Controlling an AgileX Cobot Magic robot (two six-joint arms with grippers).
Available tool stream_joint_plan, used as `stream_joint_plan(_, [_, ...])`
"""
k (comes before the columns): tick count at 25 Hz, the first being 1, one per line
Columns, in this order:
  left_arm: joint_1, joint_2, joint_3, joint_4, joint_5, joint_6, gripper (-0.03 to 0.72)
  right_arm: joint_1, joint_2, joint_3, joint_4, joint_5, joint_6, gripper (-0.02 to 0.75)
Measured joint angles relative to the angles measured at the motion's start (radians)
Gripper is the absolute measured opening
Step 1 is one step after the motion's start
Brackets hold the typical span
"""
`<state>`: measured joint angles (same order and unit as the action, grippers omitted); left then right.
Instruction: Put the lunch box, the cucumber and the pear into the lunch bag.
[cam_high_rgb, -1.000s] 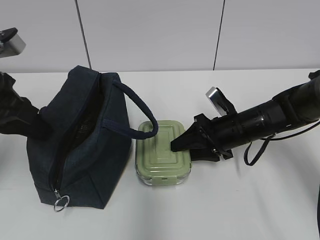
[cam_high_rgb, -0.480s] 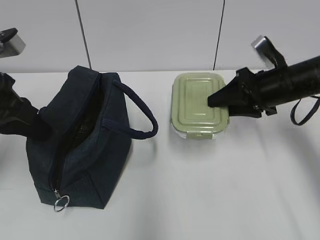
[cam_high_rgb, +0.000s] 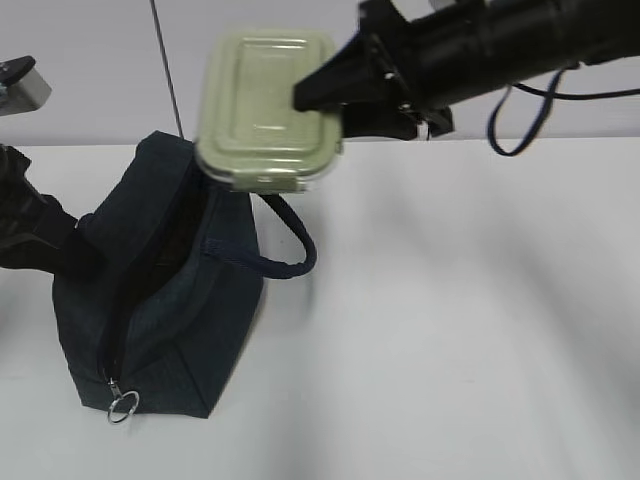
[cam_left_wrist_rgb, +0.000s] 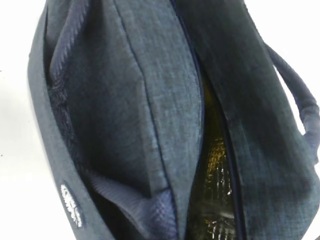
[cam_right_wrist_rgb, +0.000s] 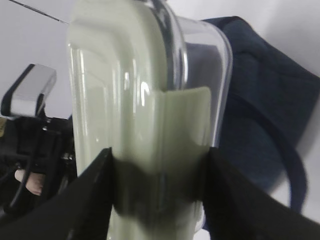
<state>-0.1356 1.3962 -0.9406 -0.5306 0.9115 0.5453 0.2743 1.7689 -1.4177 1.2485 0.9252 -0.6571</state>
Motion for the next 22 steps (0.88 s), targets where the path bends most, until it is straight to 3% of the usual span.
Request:
stream_joint_plan(5, [0.0,0.0,0.0,-0.003,-0.002,0.0,0.001,0.151,0.004,-0.046,0.006,-0.187,0.062,0.371])
stream_joint_plan(12, [0.0,0.0,0.0,-0.003,-0.004,0.0,0.001,0.203,0.114,-0.049,-0.019,-0.258,0.086,0.371])
stream_joint_plan(14, [0.0,0.0,0.0,-0.003,-0.005,0.0,0.001,0.203,0.132,-0.049,-0.095,-0.256,0.133,0.371])
stream_joint_plan(20, [0.0,0.0,0.0,-0.011,-0.006,0.0,0.001,0.203,0.135,-0.051,-0.487,-0.199,0.373,0.371])
stream_joint_plan(22, [0.0,0.0,0.0,-0.015,-0.006,0.0,0.001,0.204,0.136,-0.051,-0.531,-0.19,0.415,0.371])
